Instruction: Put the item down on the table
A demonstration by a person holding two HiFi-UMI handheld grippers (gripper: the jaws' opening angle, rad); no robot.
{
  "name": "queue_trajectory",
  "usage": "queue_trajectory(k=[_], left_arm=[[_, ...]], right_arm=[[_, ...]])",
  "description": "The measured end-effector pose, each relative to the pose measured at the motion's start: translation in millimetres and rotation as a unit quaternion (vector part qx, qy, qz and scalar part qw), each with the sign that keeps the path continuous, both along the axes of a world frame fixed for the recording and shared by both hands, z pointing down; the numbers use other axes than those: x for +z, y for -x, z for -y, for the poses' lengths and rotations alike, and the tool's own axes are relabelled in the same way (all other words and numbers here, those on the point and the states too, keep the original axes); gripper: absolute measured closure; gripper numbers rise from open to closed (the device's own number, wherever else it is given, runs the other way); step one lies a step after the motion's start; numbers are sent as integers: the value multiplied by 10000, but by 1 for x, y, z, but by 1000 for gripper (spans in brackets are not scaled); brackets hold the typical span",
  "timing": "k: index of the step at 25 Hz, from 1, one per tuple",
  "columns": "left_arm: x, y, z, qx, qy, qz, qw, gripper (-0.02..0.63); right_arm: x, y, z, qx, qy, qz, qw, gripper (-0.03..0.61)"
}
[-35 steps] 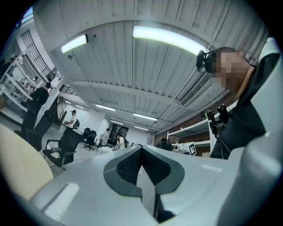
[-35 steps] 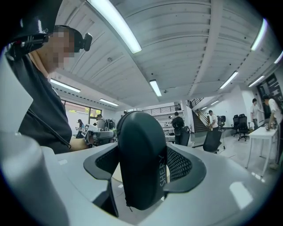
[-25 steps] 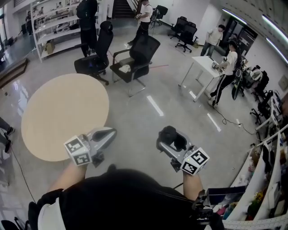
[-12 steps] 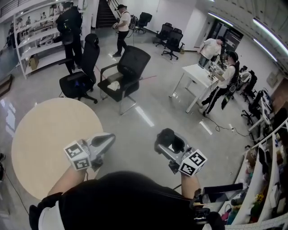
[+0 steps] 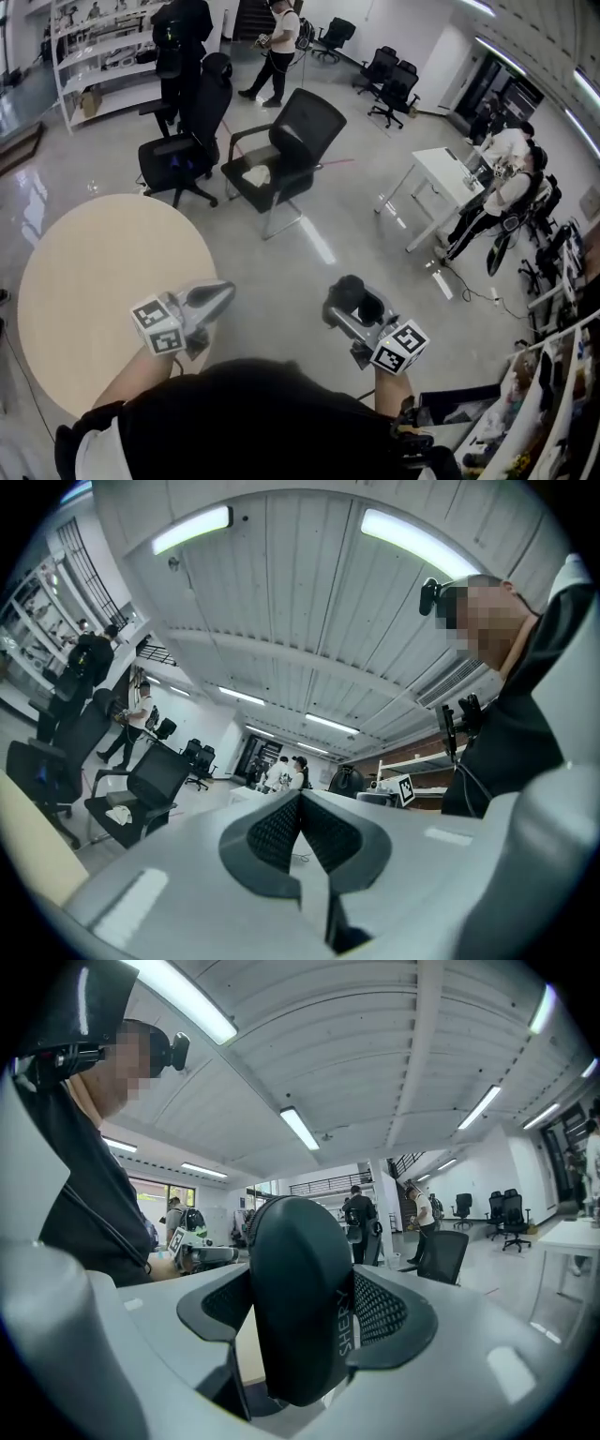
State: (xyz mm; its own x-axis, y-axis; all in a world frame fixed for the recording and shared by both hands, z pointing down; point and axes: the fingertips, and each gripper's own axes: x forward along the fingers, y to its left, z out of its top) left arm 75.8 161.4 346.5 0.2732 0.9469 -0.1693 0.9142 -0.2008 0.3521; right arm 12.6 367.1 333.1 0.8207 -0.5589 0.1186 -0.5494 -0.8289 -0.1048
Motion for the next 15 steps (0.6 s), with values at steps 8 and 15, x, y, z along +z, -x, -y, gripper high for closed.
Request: queue_trajectory(k=[8, 15], left_arm=[[-8, -77, -81, -1143, -28, -103, 9934, 620], [-20, -107, -147, -1791, -234, -44, 9836, 620]], right_arm=[[7, -117, -90, -1089, -121, 46, 9940, 239], [-9, -181, -146, -1920, -125, -127, 9812, 239]])
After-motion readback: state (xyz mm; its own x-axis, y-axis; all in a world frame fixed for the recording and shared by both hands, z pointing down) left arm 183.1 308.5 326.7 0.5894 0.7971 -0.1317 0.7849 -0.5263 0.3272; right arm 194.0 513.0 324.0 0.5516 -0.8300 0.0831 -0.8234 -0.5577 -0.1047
